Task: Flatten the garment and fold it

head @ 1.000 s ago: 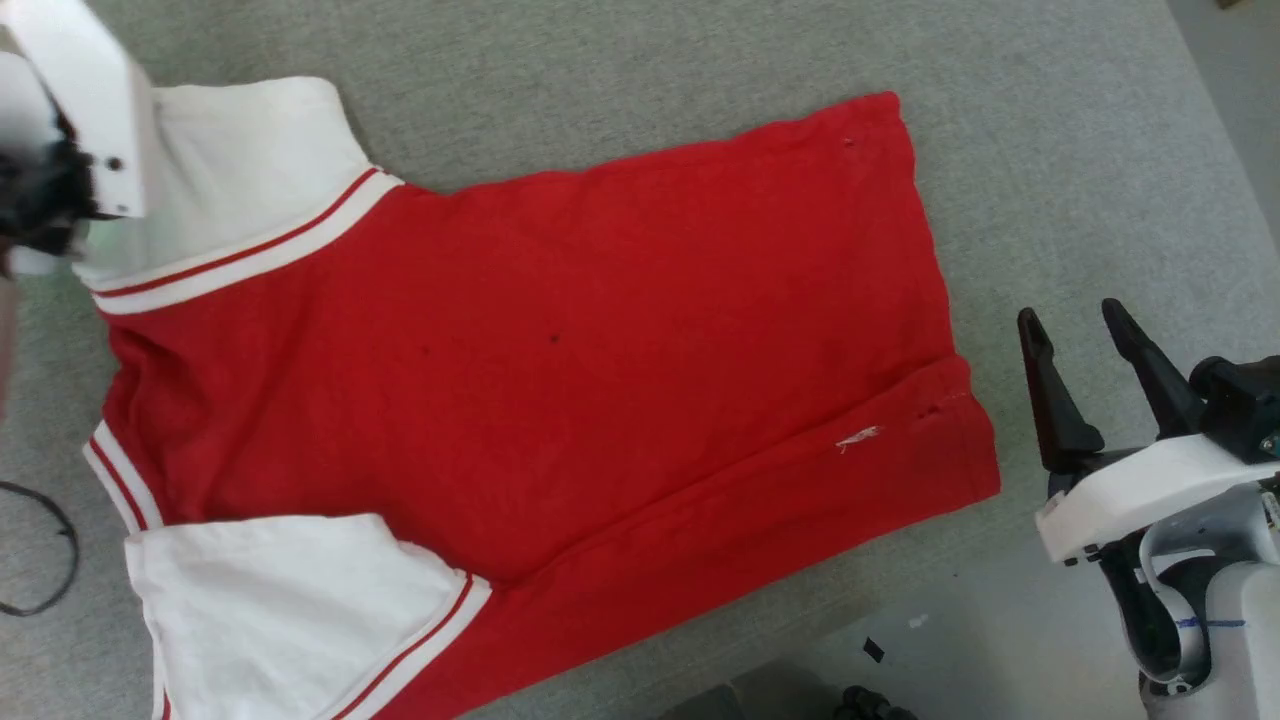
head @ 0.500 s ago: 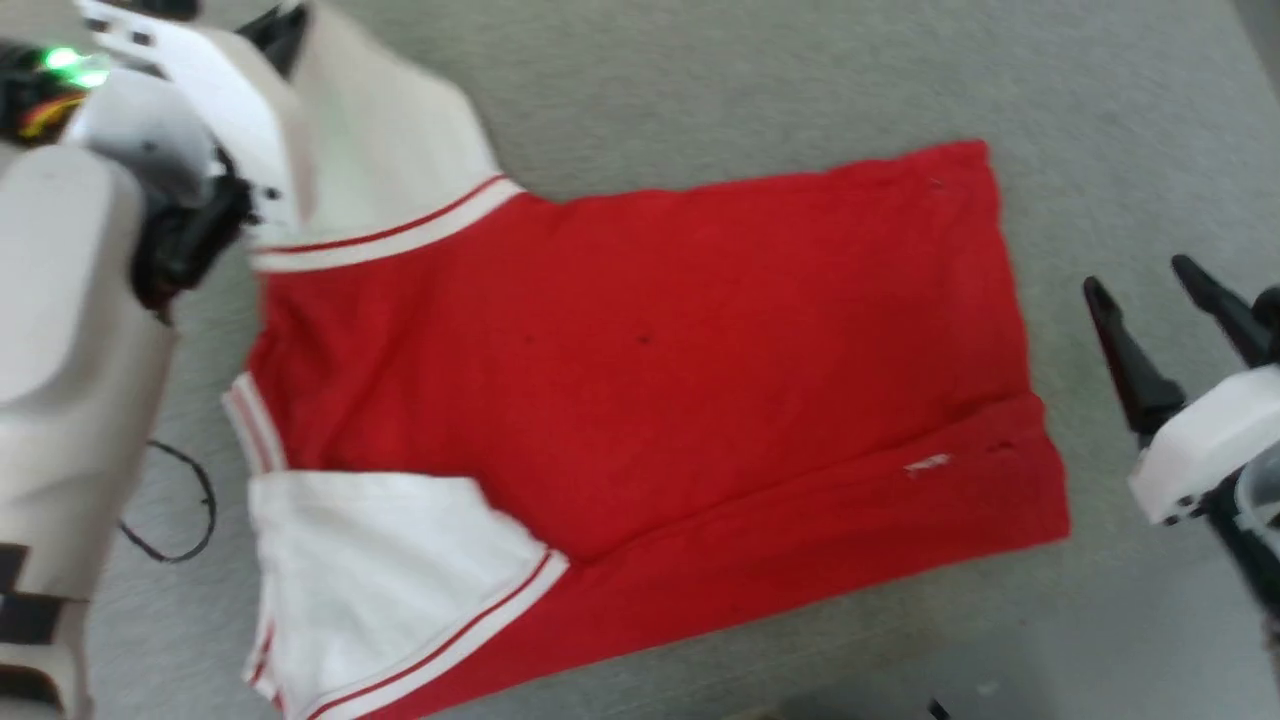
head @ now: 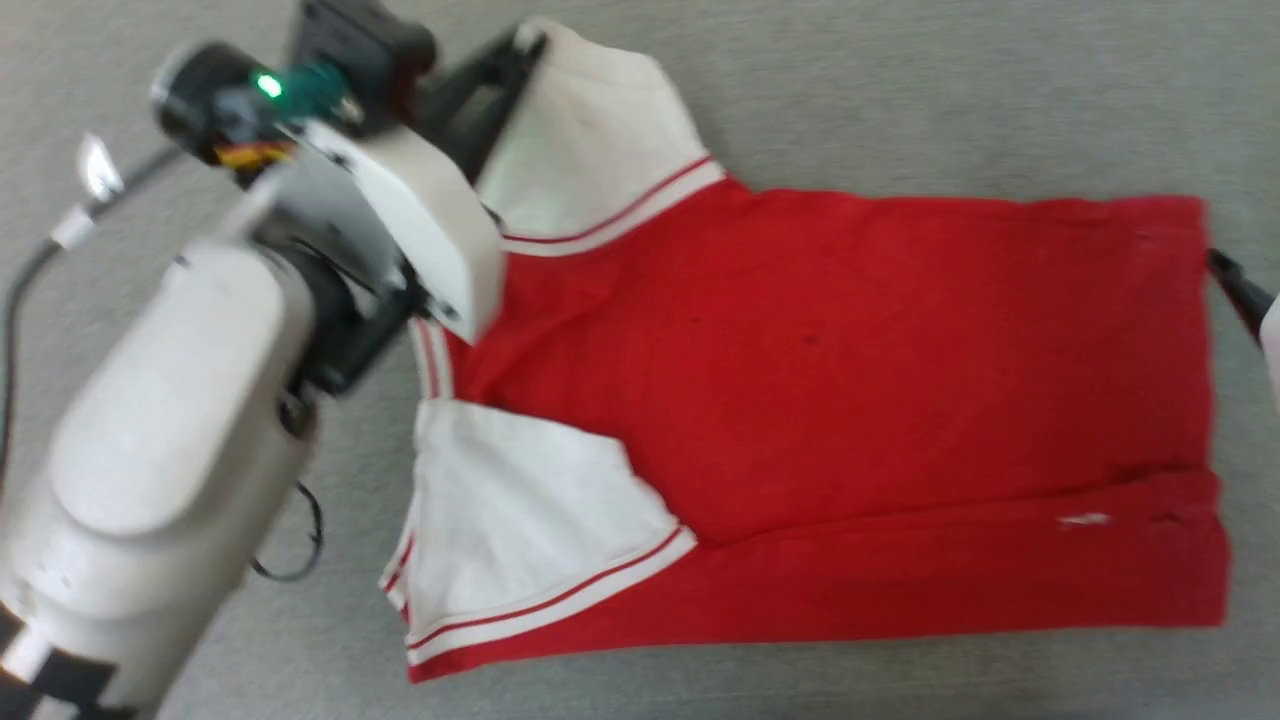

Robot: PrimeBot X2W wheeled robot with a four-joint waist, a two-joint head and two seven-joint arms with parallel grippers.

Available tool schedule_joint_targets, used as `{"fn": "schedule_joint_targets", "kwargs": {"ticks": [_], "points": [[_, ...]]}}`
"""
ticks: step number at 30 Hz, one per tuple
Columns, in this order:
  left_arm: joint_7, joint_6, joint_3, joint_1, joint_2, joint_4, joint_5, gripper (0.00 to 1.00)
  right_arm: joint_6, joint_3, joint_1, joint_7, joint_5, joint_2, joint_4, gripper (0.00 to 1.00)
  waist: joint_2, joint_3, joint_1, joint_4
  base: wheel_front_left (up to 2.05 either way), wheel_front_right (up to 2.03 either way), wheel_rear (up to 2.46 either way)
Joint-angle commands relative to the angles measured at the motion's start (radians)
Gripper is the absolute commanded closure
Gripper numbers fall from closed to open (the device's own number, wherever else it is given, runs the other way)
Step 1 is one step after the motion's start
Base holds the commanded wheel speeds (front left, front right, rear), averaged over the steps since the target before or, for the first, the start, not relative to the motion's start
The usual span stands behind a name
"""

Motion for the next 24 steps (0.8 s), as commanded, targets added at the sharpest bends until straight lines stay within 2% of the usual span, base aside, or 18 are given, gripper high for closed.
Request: {"fn": "schedule_joint_targets", "kwargs": {"ticks": [1,8,12,13,14,15,19,24], "points": [[0.002,0.012,-0.011,0.028,-0.009,-0.025,0.002,1.00,-0.002,0.022,-0.031,0.007,0.007,-0.013,0.027,0.00,0.0000,0.041,0.0000,0.069,0.00,0.00,0.00],[0.009,0.033,-0.055,0.096,-0.029,-0.115,0.003,1.00,-0.002,0.163,-0.109,0.041,0.023,-0.058,0.187,0.00,0.0000,0.065,0.0000,0.127,0.00,0.00,0.00],[0.001,0.041,-0.063,0.111,-0.032,-0.119,0.007,1.00,-0.002,0.249,-0.116,0.045,0.077,-0.074,0.244,0.00,0.0000,0.070,0.0000,0.147,0.00,0.00,0.00],[-0.003,0.044,-0.064,0.114,-0.032,-0.116,0.008,1.00,-0.002,0.271,-0.116,0.044,0.087,-0.080,0.256,0.27,0.0000,0.069,0.0000,0.150,0.00,0.00,0.00],[-0.007,0.048,-0.062,0.118,-0.036,-0.113,0.005,1.00,-0.002,0.288,-0.118,0.037,0.095,-0.085,0.267,0.92,0.0000,0.067,0.0000,0.152,0.00,0.00,0.00],[-0.013,0.051,-0.059,0.123,-0.039,-0.108,0.002,1.00,-0.002,0.302,-0.122,0.026,0.101,-0.088,0.277,1.00,0.0000,0.063,0.0000,0.153,0.00,0.00,0.00],[-0.055,0.070,-0.036,0.146,-0.036,-0.082,-0.005,1.00,-0.002,0.306,-0.154,-0.083,0.115,-0.078,0.319,1.00,0.0000,0.027,0.0000,0.143,0.00,0.00,0.00],[-0.126,0.091,0.010,0.184,-0.034,-0.050,-0.033,1.00,-0.002,0.260,-0.199,-0.247,0.119,-0.037,0.363,1.00,0.0000,-0.051,0.0000,0.121,0.00,0.00,0.00]]}}
